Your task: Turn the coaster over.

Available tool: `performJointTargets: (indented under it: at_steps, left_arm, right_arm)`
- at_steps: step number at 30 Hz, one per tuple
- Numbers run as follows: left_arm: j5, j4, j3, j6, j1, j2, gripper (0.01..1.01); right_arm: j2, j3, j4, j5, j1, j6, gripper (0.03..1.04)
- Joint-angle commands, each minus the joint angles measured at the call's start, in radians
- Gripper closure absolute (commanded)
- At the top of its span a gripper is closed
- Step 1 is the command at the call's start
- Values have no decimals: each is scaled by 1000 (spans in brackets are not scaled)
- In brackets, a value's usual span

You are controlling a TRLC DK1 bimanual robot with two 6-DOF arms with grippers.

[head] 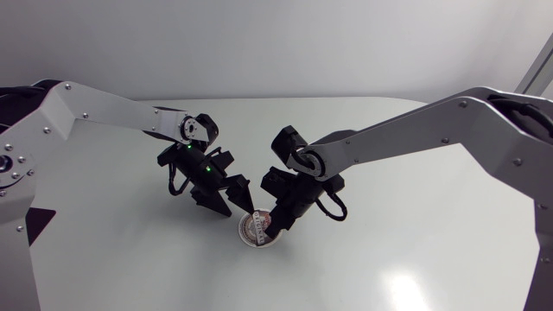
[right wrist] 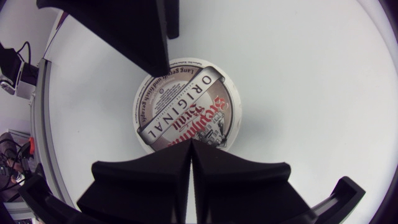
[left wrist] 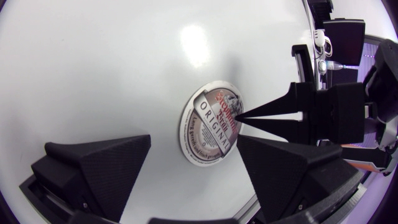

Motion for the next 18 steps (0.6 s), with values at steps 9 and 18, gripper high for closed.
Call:
performJointTargets:
  at_steps: [9,18]
  left_arm:
    - [-6,-13,-54,-25,13,26,57]
    - [-11,-18,-48,-20,39,15,61]
  right_arm:
    - [131,154,-145,-39,53,18,1020]
    - [197,291,-200,-36,4,17,1020]
